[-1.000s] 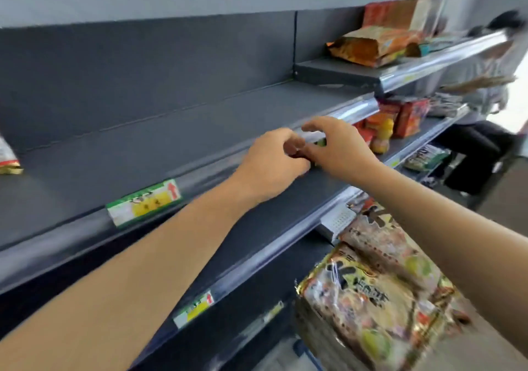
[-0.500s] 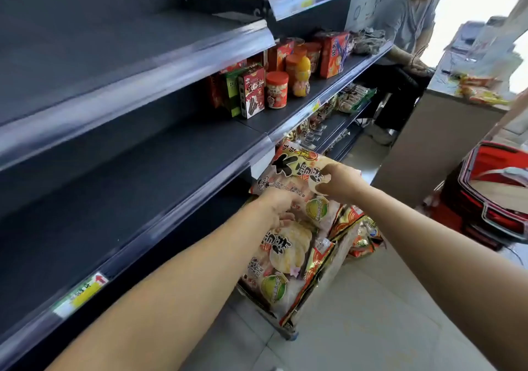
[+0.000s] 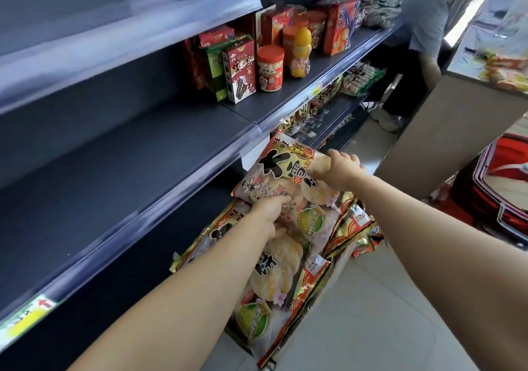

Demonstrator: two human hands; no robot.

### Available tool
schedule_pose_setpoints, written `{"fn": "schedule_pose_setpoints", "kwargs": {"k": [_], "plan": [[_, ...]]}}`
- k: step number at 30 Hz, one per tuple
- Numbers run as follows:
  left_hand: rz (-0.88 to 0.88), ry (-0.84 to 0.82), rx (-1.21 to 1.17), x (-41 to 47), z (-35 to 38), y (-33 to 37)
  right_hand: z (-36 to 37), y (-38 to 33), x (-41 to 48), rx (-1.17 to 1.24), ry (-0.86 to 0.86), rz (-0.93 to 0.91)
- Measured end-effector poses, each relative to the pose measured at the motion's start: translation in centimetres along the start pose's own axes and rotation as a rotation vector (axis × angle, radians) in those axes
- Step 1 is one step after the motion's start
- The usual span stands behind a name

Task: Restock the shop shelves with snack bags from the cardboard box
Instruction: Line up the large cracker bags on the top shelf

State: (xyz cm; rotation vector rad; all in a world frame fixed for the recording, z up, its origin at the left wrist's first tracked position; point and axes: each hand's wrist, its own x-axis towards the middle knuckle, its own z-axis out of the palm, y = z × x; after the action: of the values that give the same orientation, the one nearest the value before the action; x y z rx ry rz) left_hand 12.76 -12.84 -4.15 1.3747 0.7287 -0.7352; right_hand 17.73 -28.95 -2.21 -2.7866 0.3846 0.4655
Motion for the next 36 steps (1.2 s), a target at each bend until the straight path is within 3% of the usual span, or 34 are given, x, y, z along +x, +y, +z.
{"fn": "schedule_pose_setpoints", "kwargs": {"k": [5,17,21,28,36], "plan": [[-0.009,-0.012,-0.109,1.7,-0.6,0.0,0.7,0.3,1.8,-0.03,-0.072,0.042],[0.211,0.145,-0.048,-1.6,-1.5,3.7,-2.8,-1.6,-1.0,0.2,0.056,0.033],[0.399,0.243,0.042,-5.6,-1.9,6.3,-6.1,-2.5,-4.1,0.358,0.153,-0.049],[0.664,0.236,-0.037,-12.8,-5.5,12.1,-13.4,-7.3,-11.0,0.513,0.31,-0.253],[0.965,0.484,-0.212,-26.8,-16.2,15.4,-17.4,-21.1,-18.0,0.68,0.333,-0.558]]}}
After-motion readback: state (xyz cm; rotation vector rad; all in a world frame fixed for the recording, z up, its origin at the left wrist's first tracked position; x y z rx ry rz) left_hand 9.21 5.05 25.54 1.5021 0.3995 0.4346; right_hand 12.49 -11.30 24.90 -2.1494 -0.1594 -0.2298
